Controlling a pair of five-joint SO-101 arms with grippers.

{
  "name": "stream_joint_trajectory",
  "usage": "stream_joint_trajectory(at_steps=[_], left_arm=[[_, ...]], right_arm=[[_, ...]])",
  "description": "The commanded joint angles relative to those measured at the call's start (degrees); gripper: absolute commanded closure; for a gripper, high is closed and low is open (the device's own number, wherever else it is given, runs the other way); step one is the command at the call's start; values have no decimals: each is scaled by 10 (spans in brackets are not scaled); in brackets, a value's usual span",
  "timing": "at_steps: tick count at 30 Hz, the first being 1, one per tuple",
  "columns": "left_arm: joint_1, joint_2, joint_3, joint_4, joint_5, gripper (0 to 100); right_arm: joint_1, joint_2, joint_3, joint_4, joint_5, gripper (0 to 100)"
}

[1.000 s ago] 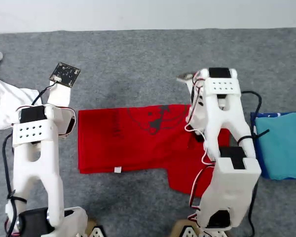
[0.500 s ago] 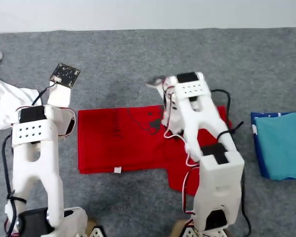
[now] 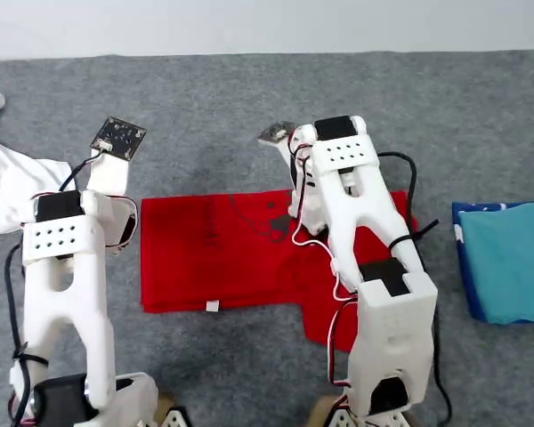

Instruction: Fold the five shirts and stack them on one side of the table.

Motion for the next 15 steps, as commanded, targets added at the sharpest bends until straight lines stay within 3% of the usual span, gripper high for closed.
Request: stream_joint_trajectory(at_steps=[1, 7, 15], left_arm=[[1, -27, -7, 7, -1, 987], [1, -27, -7, 7, -1, 987], [2, -27, -8, 15, 0, 987]], right_arm=[[14, -43, -13, 24, -11, 987], [17, -47, 14, 20, -9, 988], [-37, 20, 11, -66, -9, 988]])
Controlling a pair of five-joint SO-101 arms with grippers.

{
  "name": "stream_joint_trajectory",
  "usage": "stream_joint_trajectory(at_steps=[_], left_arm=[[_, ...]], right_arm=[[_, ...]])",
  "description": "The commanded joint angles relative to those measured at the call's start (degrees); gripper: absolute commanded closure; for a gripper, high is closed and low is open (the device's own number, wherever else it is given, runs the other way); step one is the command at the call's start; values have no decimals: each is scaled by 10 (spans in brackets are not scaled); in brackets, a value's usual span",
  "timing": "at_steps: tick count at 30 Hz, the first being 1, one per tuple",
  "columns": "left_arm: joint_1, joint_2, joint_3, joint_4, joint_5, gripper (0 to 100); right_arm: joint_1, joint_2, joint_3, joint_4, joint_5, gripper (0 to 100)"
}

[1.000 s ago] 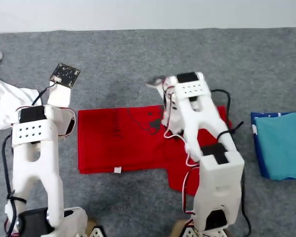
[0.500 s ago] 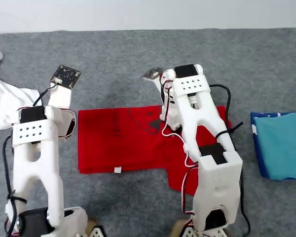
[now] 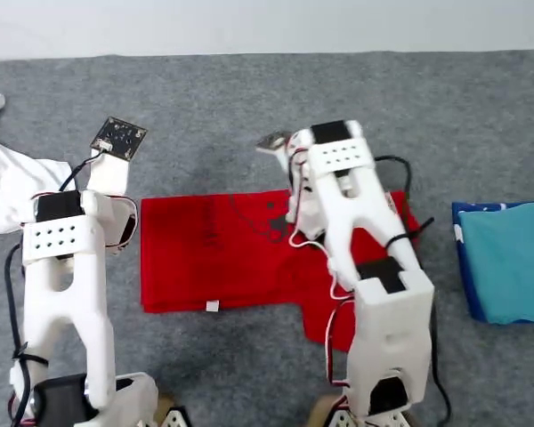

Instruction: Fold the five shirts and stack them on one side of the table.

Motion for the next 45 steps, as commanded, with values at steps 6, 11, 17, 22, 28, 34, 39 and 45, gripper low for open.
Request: stream_joint_trajectory(at_steps=[6, 11, 17, 22, 28, 34, 39, 45], left_arm=[[1, -27, -7, 22, 27, 987], [2, -27, -7, 22, 32, 987], [1, -28, -22, 42, 32, 987], [1, -28, -49, 73, 32, 987], [4, -28, -49, 70, 31, 987], [3, -28, -49, 70, 28, 987], [4, -28, -48, 54, 27, 987], [4, -28, -48, 46, 27, 987]], right_arm=[[-28, 24, -8, -52, -4, 988], [-32, -20, -61, 29, -4, 988], [-4, -153, 57, 61, -4, 988], [-1, -298, 288, 60, -4, 988], [41, -437, 493, 15, -7, 987], [127, -514, 587, -7, -6, 986], [163, -538, 625, -29, -8, 901], [164, -538, 690, -113, -5, 816]])
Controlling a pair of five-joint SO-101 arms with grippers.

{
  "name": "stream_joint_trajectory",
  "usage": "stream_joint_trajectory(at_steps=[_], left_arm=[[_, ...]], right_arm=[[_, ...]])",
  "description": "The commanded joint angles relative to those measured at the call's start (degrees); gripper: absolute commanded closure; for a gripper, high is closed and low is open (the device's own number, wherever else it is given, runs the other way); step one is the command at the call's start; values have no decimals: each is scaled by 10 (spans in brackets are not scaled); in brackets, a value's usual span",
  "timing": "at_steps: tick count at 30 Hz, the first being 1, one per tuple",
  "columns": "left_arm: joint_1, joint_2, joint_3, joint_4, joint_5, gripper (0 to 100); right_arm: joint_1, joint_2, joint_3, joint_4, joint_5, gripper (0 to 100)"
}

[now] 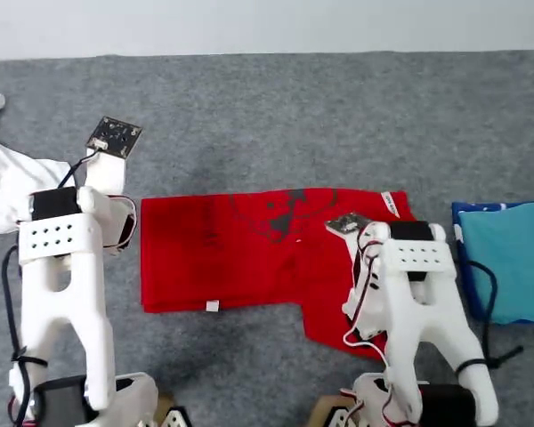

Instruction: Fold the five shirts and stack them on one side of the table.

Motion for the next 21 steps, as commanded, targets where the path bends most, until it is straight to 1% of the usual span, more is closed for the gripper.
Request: stream_joint_trajectory(at_steps=[1, 6, 11, 15, 17, 21], left_arm=[[4, -23, -22, -11, 1, 987], [4, -23, -22, -11, 1, 987], [1, -23, -20, -11, 1, 987], [1, -23, -19, -8, 1, 987], [1, -23, -18, -7, 1, 987], [1, -23, -18, -7, 1, 987]], right_arm=[[0, -19, 28, -50, -1, 805], [3, -19, 91, -136, -3, 748], [3, -7, 147, -221, -3, 745], [3, 57, 131, -225, -3, 749], [2, 99, 112, -220, -3, 792], [0, 162, 57, -194, -4, 932]])
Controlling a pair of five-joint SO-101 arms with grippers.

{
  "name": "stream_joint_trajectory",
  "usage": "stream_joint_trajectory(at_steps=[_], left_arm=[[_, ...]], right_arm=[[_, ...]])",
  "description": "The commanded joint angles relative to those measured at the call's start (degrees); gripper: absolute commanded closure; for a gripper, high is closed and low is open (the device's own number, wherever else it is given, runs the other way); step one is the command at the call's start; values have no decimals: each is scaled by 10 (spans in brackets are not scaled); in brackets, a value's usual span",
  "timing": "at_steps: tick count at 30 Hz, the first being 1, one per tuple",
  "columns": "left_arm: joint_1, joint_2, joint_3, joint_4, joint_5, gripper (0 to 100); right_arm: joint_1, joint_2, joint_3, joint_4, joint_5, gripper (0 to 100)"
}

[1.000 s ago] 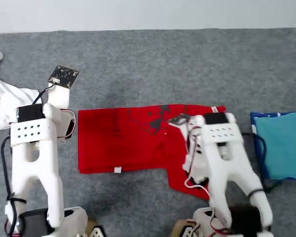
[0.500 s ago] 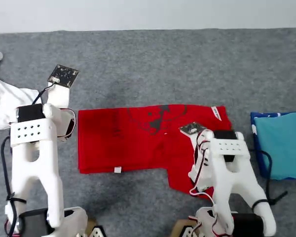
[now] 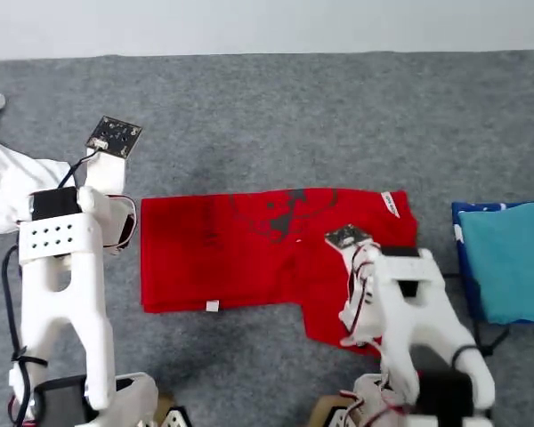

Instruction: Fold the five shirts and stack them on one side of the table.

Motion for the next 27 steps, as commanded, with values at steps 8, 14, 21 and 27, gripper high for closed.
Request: stream_joint_trajectory(at_steps=[8, 14, 21, 27], left_arm=[[0, -23, -18, -6, 1, 987], [0, -23, -18, -6, 1, 987], [0, -23, -18, -6, 4, 987], [2, -23, -18, -6, 4, 987]], right_arm=[[0, 54, -38, 7, -3, 989], [0, -25, -45, 26, -2, 989], [-1, -101, -151, 118, -3, 989], [-9, -65, -272, 142, -3, 989]])
